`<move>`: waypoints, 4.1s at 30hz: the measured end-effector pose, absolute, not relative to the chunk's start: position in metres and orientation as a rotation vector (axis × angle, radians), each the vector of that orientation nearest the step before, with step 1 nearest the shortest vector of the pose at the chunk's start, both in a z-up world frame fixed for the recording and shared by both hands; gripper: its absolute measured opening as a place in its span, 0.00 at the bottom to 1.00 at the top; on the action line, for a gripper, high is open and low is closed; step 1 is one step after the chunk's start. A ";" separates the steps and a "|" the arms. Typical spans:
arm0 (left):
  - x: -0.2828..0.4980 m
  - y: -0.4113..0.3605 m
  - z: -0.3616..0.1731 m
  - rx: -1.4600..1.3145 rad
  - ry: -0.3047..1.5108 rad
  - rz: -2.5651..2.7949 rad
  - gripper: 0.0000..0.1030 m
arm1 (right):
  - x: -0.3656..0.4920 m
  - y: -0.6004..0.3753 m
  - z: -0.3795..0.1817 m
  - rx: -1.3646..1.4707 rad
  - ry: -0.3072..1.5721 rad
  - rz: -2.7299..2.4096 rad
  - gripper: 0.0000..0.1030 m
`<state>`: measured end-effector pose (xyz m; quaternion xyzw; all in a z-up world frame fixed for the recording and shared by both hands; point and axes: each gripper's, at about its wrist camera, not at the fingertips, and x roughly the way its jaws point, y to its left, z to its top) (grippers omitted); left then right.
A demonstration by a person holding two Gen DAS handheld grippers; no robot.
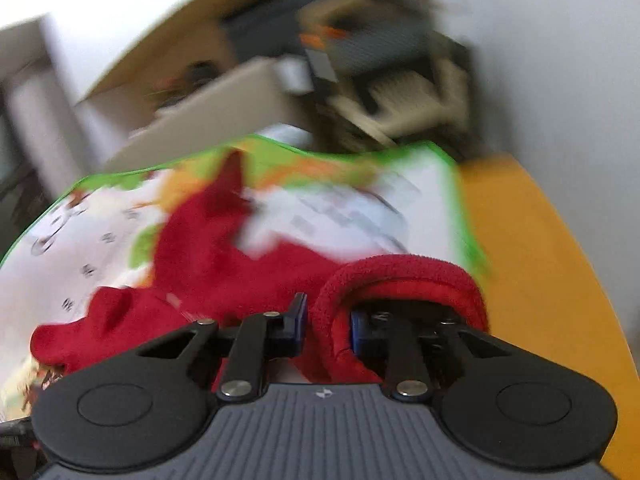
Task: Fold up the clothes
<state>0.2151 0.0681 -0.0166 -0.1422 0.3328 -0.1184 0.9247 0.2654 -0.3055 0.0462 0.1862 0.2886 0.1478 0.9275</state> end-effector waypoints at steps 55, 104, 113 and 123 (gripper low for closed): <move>0.270 0.210 0.024 -0.638 0.465 0.517 0.91 | 0.366 -0.233 0.003 0.363 0.700 0.643 1.00; 0.280 0.070 0.075 -0.151 0.553 -0.381 0.97 | 0.350 -0.264 0.081 0.225 0.488 0.462 0.10; 0.316 0.046 0.017 -0.096 0.680 -0.398 0.97 | 0.336 -0.284 0.036 0.189 0.619 0.371 0.14; 0.308 0.046 0.032 -0.073 0.638 -0.370 0.98 | 0.379 -0.241 0.021 0.316 0.669 0.574 0.11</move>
